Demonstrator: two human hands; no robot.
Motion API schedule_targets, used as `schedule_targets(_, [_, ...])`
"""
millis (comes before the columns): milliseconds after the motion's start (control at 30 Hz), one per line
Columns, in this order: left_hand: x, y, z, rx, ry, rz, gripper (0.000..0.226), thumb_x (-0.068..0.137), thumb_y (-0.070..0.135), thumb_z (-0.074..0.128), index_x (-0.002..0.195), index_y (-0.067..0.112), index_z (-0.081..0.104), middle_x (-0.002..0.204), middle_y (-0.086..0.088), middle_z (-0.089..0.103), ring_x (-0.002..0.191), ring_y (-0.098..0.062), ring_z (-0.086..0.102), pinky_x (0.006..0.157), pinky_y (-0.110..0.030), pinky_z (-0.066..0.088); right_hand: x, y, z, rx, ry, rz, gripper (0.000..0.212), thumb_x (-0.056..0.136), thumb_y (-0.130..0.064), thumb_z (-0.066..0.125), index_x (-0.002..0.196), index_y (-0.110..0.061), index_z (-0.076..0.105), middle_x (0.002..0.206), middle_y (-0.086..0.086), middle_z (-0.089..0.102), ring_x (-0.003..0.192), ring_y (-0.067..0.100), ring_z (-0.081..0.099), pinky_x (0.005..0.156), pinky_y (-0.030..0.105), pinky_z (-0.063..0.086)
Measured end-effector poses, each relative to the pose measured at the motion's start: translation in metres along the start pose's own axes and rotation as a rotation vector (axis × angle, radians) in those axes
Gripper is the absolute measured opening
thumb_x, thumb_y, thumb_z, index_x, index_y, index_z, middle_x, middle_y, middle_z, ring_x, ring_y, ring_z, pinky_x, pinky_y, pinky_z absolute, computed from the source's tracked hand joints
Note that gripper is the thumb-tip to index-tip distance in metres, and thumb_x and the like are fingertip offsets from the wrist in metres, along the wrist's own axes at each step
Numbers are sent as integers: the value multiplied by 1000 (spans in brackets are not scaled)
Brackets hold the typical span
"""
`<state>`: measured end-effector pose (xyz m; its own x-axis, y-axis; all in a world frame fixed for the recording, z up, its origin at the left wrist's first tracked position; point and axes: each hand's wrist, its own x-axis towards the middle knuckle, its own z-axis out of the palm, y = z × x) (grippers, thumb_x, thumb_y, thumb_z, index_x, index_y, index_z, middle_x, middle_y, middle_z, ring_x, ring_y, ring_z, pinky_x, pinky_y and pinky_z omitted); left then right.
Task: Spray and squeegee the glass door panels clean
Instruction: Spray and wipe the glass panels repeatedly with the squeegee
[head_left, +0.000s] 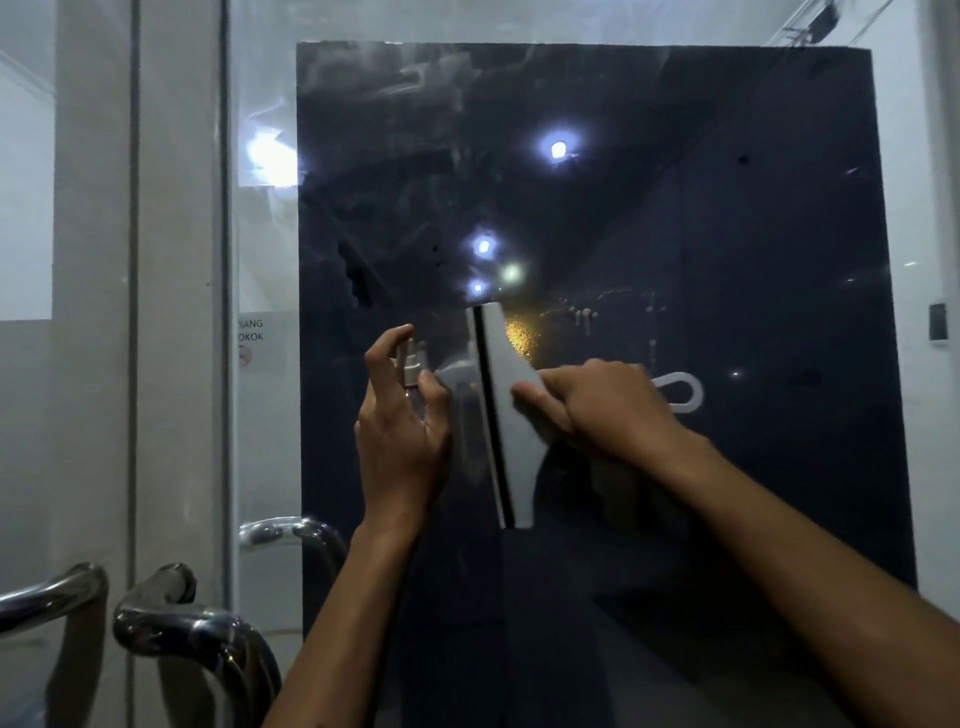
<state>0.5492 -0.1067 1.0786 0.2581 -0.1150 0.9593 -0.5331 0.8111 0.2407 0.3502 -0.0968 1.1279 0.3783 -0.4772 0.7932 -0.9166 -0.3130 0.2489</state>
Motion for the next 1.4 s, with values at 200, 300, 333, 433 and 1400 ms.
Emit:
schedule_targets(200, [-1, 0, -1, -7, -4, 9, 37, 99, 28, 41, 135, 32, 35, 85, 2, 55, 68, -7, 56, 58, -23, 46, -8, 36, -4, -46, 57, 65, 71, 89, -74, 9, 98, -34, 67, 87, 1, 69, 87, 27, 65, 71, 36, 34])
schedule_targets(300, [0, 1, 2, 5, -13, 8, 37, 99, 27, 42, 136, 31, 35, 88, 1, 56, 68, -5, 56, 59, -15, 42, 3, 33, -7, -77, 67, 33, 72, 89, -75, 9, 97, -33, 67, 82, 0, 67, 82, 26, 64, 68, 36, 37])
schedule_targets(333, [-1, 2, 3, 7, -18, 10, 37, 100, 27, 42, 136, 31, 35, 88, 0, 56, 68, -5, 56, 59, -12, 40, 4, 35, -9, -80, 55, 37, 70, 91, -74, 10, 94, -31, 66, 82, 0, 66, 81, 26, 63, 69, 36, 39])
schedule_targets(433, [-3, 5, 8, -3, -36, 5, 37, 100, 26, 43, 136, 32, 35, 92, -4, 59, 71, -8, 57, 61, -16, 41, -6, 61, -19, -57, 16, 103, 59, 93, -71, 15, 81, -34, 59, 82, -2, 64, 83, 25, 61, 71, 36, 39])
schedule_targets(1400, [-79, 28, 42, -68, -175, -120, 38, 97, 30, 43, 135, 35, 38, 93, 6, 61, 76, -11, 63, 64, -45, 57, -138, 14, 62, 724, 296, 862, 52, 102, -51, 34, 71, -16, 56, 67, -2, 60, 61, 4, 55, 45, 13, 34])
